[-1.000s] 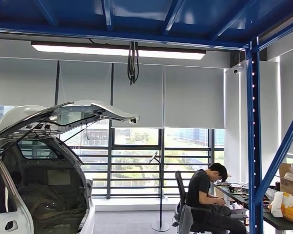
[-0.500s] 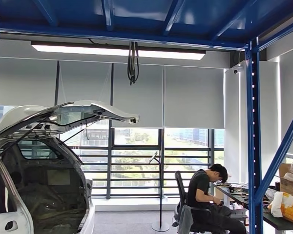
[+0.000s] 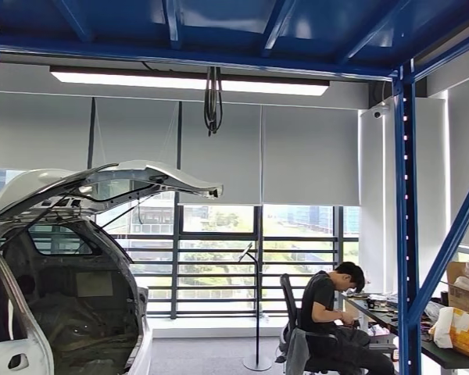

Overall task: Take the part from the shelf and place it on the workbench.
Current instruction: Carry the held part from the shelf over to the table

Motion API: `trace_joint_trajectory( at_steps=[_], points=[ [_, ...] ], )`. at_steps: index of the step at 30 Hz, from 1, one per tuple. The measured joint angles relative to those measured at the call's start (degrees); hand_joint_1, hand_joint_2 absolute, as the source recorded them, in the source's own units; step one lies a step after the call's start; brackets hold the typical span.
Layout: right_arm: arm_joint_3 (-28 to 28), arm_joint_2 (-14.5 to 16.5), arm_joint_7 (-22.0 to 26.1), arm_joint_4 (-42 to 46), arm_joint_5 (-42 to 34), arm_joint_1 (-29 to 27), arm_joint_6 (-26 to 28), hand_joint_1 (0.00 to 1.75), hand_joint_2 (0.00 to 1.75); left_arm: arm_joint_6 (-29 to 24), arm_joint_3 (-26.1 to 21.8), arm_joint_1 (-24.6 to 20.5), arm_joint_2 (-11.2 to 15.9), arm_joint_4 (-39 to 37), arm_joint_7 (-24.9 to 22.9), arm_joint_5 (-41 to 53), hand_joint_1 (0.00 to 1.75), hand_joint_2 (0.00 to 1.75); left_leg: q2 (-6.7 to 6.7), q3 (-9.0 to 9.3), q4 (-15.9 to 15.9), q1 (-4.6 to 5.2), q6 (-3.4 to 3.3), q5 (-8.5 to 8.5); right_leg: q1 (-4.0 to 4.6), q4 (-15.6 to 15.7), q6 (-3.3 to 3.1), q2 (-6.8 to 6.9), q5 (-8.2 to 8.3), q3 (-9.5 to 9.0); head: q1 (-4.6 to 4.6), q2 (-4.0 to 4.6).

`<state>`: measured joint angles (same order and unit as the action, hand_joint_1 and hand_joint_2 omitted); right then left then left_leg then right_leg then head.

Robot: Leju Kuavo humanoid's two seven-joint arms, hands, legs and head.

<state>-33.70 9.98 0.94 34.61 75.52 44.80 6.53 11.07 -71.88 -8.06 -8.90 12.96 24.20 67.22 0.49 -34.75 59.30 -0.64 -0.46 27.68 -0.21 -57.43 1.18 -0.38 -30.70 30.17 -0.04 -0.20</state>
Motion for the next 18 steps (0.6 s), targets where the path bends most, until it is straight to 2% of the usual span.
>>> trace_joint_trajectory(
  at_steps=[12, 18],
  points=[
    [0.0, -1.4, -0.6, 1.3, -0.9, -0.2, 1.2, 1.75, 1.75, -0.3, 1.4, 0.0, 0.0, 0.0, 0.7, -0.1, 0.00, 1.75, 0.00, 0.00, 0.0, 0.00, 0.00, 0.00, 0.00, 0.0, 0.00, 0.00, 0.00, -0.01, 0.00, 0.00],
    [0.1, -2.8, -0.2, 6.6, -2.6, -1.3, 1.7, 1.75, 1.75, -0.4, 1.4, 0.1, 0.0, 0.0, 0.5, -1.0, 0.00, 1.75, -0.01, -0.02, 0.0, 0.00, 0.00, 0.00, 0.00, 0.0, 0.00, 0.00, 0.00, 0.02, 0.00, 0.00]
  ],
)
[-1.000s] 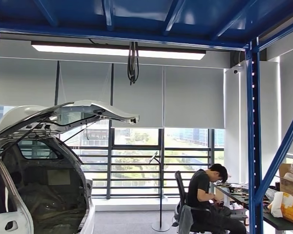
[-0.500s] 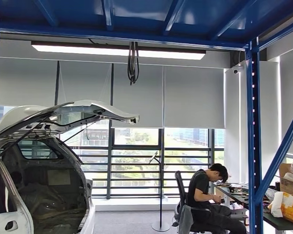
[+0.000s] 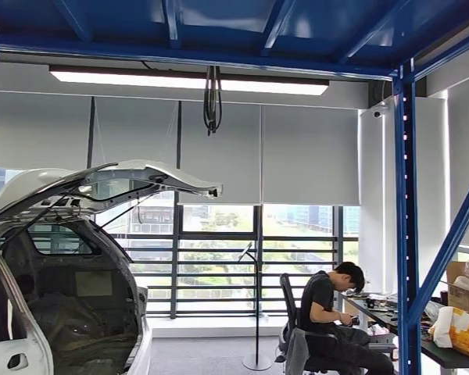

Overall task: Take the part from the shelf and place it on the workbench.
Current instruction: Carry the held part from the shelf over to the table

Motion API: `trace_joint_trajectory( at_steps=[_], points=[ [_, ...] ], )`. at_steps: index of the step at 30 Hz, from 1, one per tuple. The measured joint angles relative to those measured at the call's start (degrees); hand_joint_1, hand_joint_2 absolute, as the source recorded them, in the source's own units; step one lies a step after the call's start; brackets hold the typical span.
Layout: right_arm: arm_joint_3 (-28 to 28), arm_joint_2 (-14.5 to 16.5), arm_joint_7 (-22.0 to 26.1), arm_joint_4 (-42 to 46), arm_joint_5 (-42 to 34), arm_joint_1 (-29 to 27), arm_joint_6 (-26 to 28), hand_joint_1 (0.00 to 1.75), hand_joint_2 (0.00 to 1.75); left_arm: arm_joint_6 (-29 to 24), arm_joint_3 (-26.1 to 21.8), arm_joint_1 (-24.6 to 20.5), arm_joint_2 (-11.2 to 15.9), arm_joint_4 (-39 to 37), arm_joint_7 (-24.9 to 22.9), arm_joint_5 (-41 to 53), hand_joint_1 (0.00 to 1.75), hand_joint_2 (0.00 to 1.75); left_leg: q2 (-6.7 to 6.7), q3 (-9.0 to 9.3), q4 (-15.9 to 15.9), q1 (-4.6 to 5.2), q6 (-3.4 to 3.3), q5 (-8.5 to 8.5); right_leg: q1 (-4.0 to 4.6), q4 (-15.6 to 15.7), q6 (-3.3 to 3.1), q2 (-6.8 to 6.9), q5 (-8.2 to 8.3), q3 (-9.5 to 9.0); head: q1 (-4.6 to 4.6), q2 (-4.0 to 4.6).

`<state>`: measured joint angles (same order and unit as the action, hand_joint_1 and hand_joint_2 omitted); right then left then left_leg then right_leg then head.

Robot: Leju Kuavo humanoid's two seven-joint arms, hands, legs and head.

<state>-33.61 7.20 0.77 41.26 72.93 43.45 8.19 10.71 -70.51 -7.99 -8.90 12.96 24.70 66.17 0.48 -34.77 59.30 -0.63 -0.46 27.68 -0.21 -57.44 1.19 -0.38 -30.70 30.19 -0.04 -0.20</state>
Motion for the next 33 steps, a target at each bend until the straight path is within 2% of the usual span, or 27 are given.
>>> trace_joint_trajectory(
  at_steps=[5, 10, 14, 20, 23, 28, 33],
  points=[
    [0.4, -1.2, 2.2, 10.5, -5.2, -1.7, -2.4, 1.75, 1.75, 0.1, 0.0, 0.4, 0.0, 0.0, 0.4, -1.0, 0.00, 1.75, 0.00, -0.02, 0.0, -0.01, 0.00, 0.00, 0.00, 0.0, 0.00, -0.01, 0.00, 0.04, 0.00, 0.00],
    [2.6, -2.2, 8.6, 25.0, -23.9, -5.2, -7.1, 1.75, 1.75, -0.6, 0.0, 1.1, 0.0, 0.0, 0.7, -2.0, 0.00, 1.75, 0.00, -0.04, 0.0, -0.01, 0.00, 0.01, 0.01, 0.0, 0.00, -0.01, -0.01, 0.06, 0.00, 0.00],
    [4.1, -3.0, 11.2, 34.0, -31.9, -7.2, -9.0, 1.75, 1.75, -1.0, 0.0, 1.4, 0.0, 0.0, 0.6, -2.2, 0.00, 1.75, 0.01, -0.04, 0.0, 0.00, 0.00, 0.01, 0.00, 0.0, -0.03, 0.01, -0.04, 0.04, 0.00, 0.00],
    [7.9, -3.9, 18.3, 48.0, -59.7, -12.9, -17.4, 1.75, 1.75, -1.2, -0.1, 2.0, 0.1, 0.0, 0.5, -2.7, 0.00, 1.75, 0.02, -0.04, 0.0, 0.02, -0.01, 0.01, -0.01, 0.0, -0.04, 0.03, -0.04, 0.03, 0.00, 0.00],
    [8.8, -3.9, 20.3, 53.9, -69.8, -16.1, -22.4, 1.75, 1.75, -1.2, -0.1, 2.1, 0.1, 0.0, 0.8, -2.9, 0.00, 1.75, 0.02, -0.03, 0.0, 0.02, -0.01, 0.03, 0.00, 0.0, -0.05, 0.01, -0.05, 0.04, 0.00, 0.00],
    [8.2, -4.5, 22.1, 58.8, -77.5, -19.8, -28.3, 1.75, 1.75, -1.3, -0.1, 2.1, 0.2, 0.0, 1.2, -3.1, 0.00, 1.75, 0.01, -0.03, 0.0, 0.00, 0.00, 0.03, 0.01, 0.0, -0.05, 0.02, -0.06, 0.04, 0.00, 0.00],
    [6.1, -5.6, 23.5, 62.4, -76.5, -21.2, -29.4, 1.75, 1.75, -1.5, -0.1, 2.1, 0.4, 0.0, 1.5, -3.0, 0.00, 1.75, 0.01, -0.01, 0.0, -0.01, 0.00, 0.02, 0.01, 0.0, -0.05, 0.01, -0.06, 0.03, 0.00, 0.00]
  ],
)
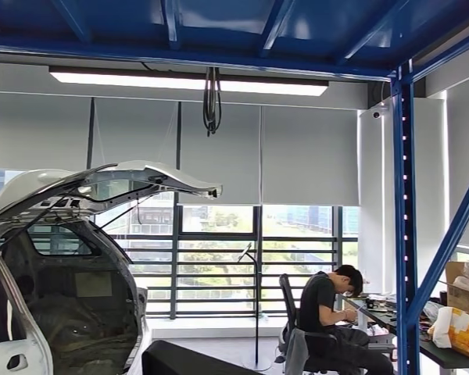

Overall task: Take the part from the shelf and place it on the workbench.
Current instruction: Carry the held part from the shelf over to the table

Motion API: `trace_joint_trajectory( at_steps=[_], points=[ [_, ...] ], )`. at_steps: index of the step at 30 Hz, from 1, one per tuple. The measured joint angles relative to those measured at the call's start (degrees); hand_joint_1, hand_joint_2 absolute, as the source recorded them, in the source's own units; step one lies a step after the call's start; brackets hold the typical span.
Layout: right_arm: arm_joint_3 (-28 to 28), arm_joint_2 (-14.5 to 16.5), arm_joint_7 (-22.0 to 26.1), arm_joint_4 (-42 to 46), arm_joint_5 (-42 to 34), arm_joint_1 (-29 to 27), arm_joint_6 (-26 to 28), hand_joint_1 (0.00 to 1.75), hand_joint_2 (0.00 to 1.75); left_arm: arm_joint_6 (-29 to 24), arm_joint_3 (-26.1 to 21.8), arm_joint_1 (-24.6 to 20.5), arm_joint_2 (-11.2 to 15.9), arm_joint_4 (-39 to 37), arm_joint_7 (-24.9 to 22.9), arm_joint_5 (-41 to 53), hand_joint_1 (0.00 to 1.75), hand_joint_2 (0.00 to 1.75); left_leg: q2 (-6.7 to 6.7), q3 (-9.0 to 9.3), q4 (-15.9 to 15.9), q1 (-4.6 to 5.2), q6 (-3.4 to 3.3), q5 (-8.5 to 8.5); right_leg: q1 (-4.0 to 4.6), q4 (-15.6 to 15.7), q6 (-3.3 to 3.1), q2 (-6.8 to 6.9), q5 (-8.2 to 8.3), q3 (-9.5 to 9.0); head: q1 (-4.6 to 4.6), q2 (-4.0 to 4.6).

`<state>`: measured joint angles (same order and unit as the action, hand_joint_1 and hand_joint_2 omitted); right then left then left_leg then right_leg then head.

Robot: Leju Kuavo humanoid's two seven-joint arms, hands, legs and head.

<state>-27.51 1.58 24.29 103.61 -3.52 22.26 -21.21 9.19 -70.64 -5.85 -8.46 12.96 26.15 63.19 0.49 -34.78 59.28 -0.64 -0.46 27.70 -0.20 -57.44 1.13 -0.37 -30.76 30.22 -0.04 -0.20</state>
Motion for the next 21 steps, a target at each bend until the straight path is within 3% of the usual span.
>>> trace_joint_trajectory(
  at_steps=[16, 21],
  points=[
    [-2.4, -2.7, 0.0, 1.7, -2.2, 0.4, -1.0, 1.75, 1.75, 0.3, 0.0, 0.1, 0.3, 0.0, 0.5, 0.3, 0.00, 1.75, 0.01, -0.01, 0.1, 0.25, -0.05, 0.03, -0.19, 0.0, 0.04, 0.01, 0.02, -0.01, 0.00, 0.00],
    [-2.7, -2.9, 0.1, 1.7, -3.4, 0.4, -1.2, 1.75, 1.75, 0.0, -0.1, 0.2, 0.4, 0.0, -0.1, -0.2, 0.00, 1.75, 0.01, -0.02, 0.1, 0.58, -0.30, 0.18, -0.57, 0.1, 0.33, 0.01, -0.01, -0.02, 0.00, 0.00]
  ],
)
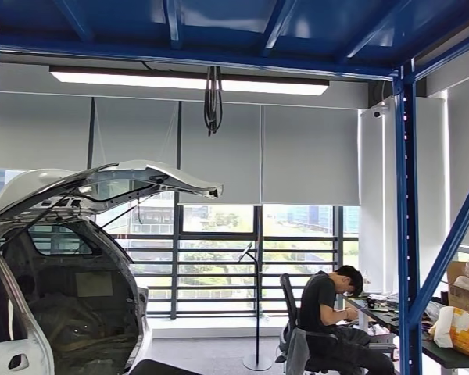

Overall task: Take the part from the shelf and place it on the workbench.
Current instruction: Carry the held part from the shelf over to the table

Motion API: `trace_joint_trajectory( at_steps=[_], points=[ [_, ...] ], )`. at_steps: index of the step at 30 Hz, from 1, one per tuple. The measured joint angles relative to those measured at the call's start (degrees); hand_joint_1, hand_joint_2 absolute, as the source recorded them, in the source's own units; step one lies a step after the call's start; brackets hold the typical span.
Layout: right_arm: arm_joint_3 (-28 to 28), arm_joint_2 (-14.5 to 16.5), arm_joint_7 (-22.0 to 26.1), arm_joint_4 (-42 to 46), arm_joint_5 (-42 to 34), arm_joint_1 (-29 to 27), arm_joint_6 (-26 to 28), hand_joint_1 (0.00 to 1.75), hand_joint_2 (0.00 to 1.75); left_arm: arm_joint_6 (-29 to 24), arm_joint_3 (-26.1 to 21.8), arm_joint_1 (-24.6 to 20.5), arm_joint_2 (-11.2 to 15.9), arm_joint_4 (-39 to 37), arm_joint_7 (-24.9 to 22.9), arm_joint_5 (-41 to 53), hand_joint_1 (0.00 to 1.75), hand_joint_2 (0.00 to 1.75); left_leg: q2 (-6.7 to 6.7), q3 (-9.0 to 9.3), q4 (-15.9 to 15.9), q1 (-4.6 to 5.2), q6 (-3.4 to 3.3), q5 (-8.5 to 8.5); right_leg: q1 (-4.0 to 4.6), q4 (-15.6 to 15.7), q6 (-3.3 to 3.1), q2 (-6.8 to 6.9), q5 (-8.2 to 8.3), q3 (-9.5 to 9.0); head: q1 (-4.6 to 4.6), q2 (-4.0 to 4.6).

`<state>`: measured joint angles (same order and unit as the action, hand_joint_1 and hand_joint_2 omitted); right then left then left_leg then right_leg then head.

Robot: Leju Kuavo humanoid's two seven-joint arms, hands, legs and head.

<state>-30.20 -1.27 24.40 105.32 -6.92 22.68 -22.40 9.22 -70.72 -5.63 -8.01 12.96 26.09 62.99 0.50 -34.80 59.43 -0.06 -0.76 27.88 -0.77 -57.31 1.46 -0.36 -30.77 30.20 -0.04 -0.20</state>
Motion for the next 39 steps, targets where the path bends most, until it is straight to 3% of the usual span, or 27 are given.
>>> trace_joint_trajectory(
  at_steps=[4, 5, 7, 8, 9, 10, 11, 13, 14, 19, 21, 23, 24, 25, 26, 29, 30, 34, 36, 38, 39],
  points=[
    [-0.1, 0.0, 0.1, 0.6, -0.5, 0.1, -0.1, 1.75, 1.75, -1.2, 0.0, 0.2, 0.1, 0.0, -1.0, 0.3, 0.00, 1.75, -0.12, 0.54, -0.8, -0.39, -0.63, -0.23, -0.02, -1.2, 0.54, 0.03, -0.99, 0.35, 0.00, 0.00],
    [-0.1, -0.1, 0.1, 0.8, -0.5, 0.1, -0.1, 1.75, 1.75, -1.4, 0.0, 0.2, 0.1, 0.0, -0.9, 0.4, 0.00, 1.75, -0.19, 0.79, -1.1, -0.62, -0.82, -0.29, -0.02, -3.5, 0.66, 0.05, -2.23, 1.37, 0.00, 0.00],
    [-0.1, -0.3, 0.1, 0.9, -0.5, 0.1, -0.2, 1.75, 1.75, -1.6, 0.0, 0.3, 0.1, 0.0, -1.3, 0.7, 0.00, 1.75, -0.25, 1.01, -1.2, -0.79, -0.94, -0.20, -0.18, -11.0, 0.84, 0.10, -5.47, 5.34, 0.00, 0.00],
    [-0.1, -0.5, 0.2, 1.0, -0.4, 0.0, -0.2, 1.75, 1.75, -1.5, 0.0, 0.4, 0.1, 0.0, -1.9, 0.8, 0.00, 1.75, -0.26, 1.07, -1.1, -0.83, -0.91, -0.12, -0.28, -14.7, 0.94, 0.10, -6.49, 7.53, 0.00, 0.00],
    [-0.1, -0.6, 0.2, 1.0, -0.5, -0.1, -0.2, 1.75, 1.75, -1.2, 0.0, 0.5, 0.2, 0.0, -2.5, 0.8, 0.00, 1.75, -0.25, 1.16, -1.1, -0.89, -0.80, -0.01, -0.36, -16.7, 1.03, 0.11, -6.49, 9.03, 0.00, 0.00],
    [-0.1, -0.7, 0.3, 1.0, -0.5, -0.1, -0.3, 1.75, 1.75, -0.7, 0.0, 0.7, 0.2, 0.0, -3.2, 0.8, 0.00, 1.75, -0.23, 1.36, -1.1, -0.98, -0.63, 0.15, -0.42, -16.4, 1.11, 0.13, -5.21, 9.42, 0.00, 0.00],
    [-0.1, -0.7, 0.4, 1.0, -0.6, 0.0, -0.3, 1.75, 1.75, -0.1, 0.0, 0.8, 0.3, 0.0, -4.0, 0.7, 0.00, 1.75, -0.19, 1.68, -1.1, -1.12, -0.37, 0.37, -0.47, -13.7, 1.14, 0.16, -2.87, 8.63, 0.00, 0.00],
    [-0.1, -0.8, 0.7, 0.9, -0.9, 0.2, -0.5, 1.75, 1.75, 0.6, -0.1, 1.0, 0.5, 0.0, -5.8, 0.6, 0.00, 1.75, -0.10, 2.34, -1.0, -1.26, 0.35, 0.93, -0.44, -5.9, 1.14, 0.25, 1.74, 5.61, -0.01, 0.00],
    [0.0, -0.9, 0.8, 0.8, -1.0, 0.4, -0.7, 1.75, 1.75, 0.8, -0.1, 1.1, 0.7, 0.0, -6.9, 0.4, 0.00, 1.75, -0.07, 2.45, -0.9, -1.24, 0.74, 1.12, -0.37, -3.3, 0.94, 0.23, 2.80, 4.57, 0.00, -0.01],
    [0.4, -1.1, 1.3, 0.4, -1.5, 0.8, -1.0, 1.75, 1.75, 0.7, -0.6, 1.7, 1.6, 0.0, -10.5, 0.0, 0.00, 1.75, -0.17, 2.22, -0.3, -1.34, 2.21, 2.05, -0.17, -1.8, -0.93, -0.04, 2.63, 4.12, 0.04, 0.00],
    [0.5, -1.1, 1.5, 0.3, -1.6, 1.0, -1.0, 1.75, 1.75, 0.4, -0.7, 1.8, 2.0, 0.0, -11.3, -0.2, 0.00, 1.75, -0.22, 0.02, 4.5, -1.37, 2.47, 4.83, -0.21, -1.6, -1.61, 0.14, 2.60, 3.91, 0.04, 0.00],
    [0.6, -1.1, 1.6, 0.2, -1.6, 1.1, -1.0, 1.75, 1.75, 0.4, -0.9, 2.0, 2.3, 0.0, -11.9, -0.4, 0.00, 1.75, -0.22, -3.95, 12.4, -1.32, 2.50, 8.05, 0.02, -1.6, -1.93, 0.21, 2.53, 3.85, 0.04, 0.00],
    [0.7, -1.1, 1.6, 0.1, -1.7, 1.0, -1.0, 1.75, 1.75, 0.3, -1.1, 2.1, 2.5, 0.0, -12.1, -0.5, 0.00, 1.75, -0.22, -5.42, 15.0, -1.28, 2.45, 8.59, 0.14, -1.7, -2.00, 0.19, 2.50, 3.81, 0.04, 0.00],
    [0.7, -1.2, 1.6, 0.1, -1.7, 1.0, -1.1, 1.75, 1.75, 0.3, -1.2, 2.3, 2.6, 0.0, -12.2, -0.6, 0.00, 1.75, -0.22, -5.93, 15.5, -1.21, 2.31, 8.02, 0.23, -1.7, -2.04, 0.11, 2.46, 3.75, 0.04, 0.00],
    [0.8, -1.2, 1.6, 0.0, -1.7, 1.0, -1.1, 1.75, 1.75, 0.2, -1.4, 2.4, 2.8, 0.0, -12.2, -0.6, 0.00, 1.75, -0.22, -5.31, 13.6, -1.11, 2.08, 6.29, 0.29, -1.7, -2.06, 0.01, 2.42, 3.63, 0.04, 0.00],
    [0.9, -1.3, 1.7, 0.0, -1.8, 1.1, -1.1, 1.75, 1.75, 0.1, -1.6, 2.5, 3.3, 0.0, -12.3, -0.7, 0.00, 1.75, -0.17, -0.98, 2.9, -0.59, 0.95, 0.32, 0.52, -1.8, -1.90, -0.30, 2.23, 3.49, 0.04, 0.00],
    [0.9, -1.3, 1.7, -0.1, -1.8, 1.1, -1.1, 1.75, 1.75, 0.0, -1.7, 2.5, 3.4, 0.0, -12.2, -0.7, 0.00, 1.75, -0.14, -0.29, 1.0, -0.41, 0.66, -0.39, 0.57, -1.9, -1.72, -0.35, 2.25, 3.64, 0.04, -0.01],
    [1.4, -1.5, 1.9, 0.0, -2.1, 1.2, -1.2, 1.75, 1.75, -0.2, -1.7, 2.5, 3.7, 0.0, -12.2, -0.7, 0.00, 1.75, -0.23, -0.22, -0.3, -0.50, 0.00, -0.75, 0.57, -2.3, -0.54, -0.29, 1.81, 4.10, 0.04, -0.01],
    [1.7, -1.6, 2.0, 0.0, -2.2, 1.3, -1.3, 1.75, 1.75, -0.2, -1.7, 2.5, 3.8, 0.0, -12.0, -0.7, 0.00, 1.75, -0.40, -0.29, -0.6, -0.72, -0.52, -1.19, 0.51, -6.1, 0.03, -0.11, -1.56, 5.19, 0.04, 0.00],
    [1.9, -1.8, 2.1, 0.0, -2.3, 1.2, -1.4, 1.75, 1.75, -0.3, -1.7, 2.5, 3.9, 0.0, -11.9, -0.6, 0.00, 1.75, -0.54, -0.63, -0.6, -0.58, -0.80, -1.56, 0.39, -13.4, 0.43, 0.01, -6.02, 7.47, 0.03, 0.00],
    [1.9, -1.9, 2.2, 0.0, -2.4, 1.2, -1.5, 1.75, 1.75, -0.3, -1.7, 2.5, 3.9, 0.0, -11.9, -0.6, 0.00, 1.75, -0.62, -0.87, -0.6, -0.52, -0.84, -1.78, 0.34, -16.3, 0.57, 0.03, -7.27, 8.20, 0.03, 0.00]
  ],
)
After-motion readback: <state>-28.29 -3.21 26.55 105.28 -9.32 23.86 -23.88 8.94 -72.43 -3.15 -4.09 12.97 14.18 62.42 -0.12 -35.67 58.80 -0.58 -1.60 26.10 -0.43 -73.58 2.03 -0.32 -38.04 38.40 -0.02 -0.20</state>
